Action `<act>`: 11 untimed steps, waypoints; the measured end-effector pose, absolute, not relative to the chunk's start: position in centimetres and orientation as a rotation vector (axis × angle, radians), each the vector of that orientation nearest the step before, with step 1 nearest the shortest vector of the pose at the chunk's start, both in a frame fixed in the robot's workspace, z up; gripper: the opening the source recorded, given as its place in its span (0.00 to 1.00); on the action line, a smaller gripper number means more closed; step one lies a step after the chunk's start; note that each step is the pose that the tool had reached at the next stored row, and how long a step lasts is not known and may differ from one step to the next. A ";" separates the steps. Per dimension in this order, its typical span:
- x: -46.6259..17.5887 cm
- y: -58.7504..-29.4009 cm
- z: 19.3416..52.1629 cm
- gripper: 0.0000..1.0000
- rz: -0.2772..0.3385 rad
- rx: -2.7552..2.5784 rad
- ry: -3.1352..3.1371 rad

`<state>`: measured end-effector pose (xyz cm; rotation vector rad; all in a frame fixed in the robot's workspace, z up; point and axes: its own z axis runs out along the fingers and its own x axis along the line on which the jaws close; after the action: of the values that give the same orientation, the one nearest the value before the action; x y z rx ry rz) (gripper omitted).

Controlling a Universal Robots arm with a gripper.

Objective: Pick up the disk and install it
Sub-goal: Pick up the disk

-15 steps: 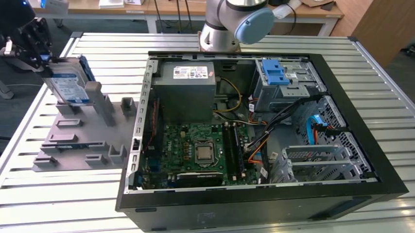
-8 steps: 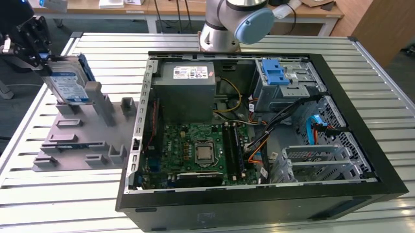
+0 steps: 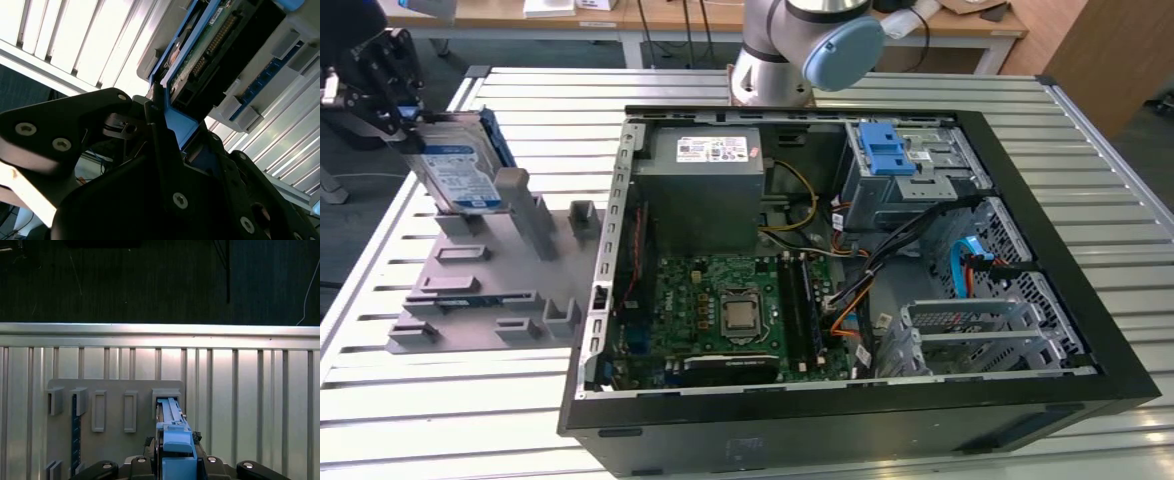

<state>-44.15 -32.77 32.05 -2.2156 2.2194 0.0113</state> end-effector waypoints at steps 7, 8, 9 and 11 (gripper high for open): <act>-44.2 -32.8 32.4 0.36 0.011 -2.216 2.219; -44.2 -32.8 32.4 0.36 0.011 -2.216 2.219; -44.2 -32.8 32.5 0.36 0.011 -2.216 2.219; -44.2 -32.8 32.5 0.36 0.011 -2.216 2.219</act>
<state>-44.15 -32.77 32.54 -2.2156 2.2193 0.0112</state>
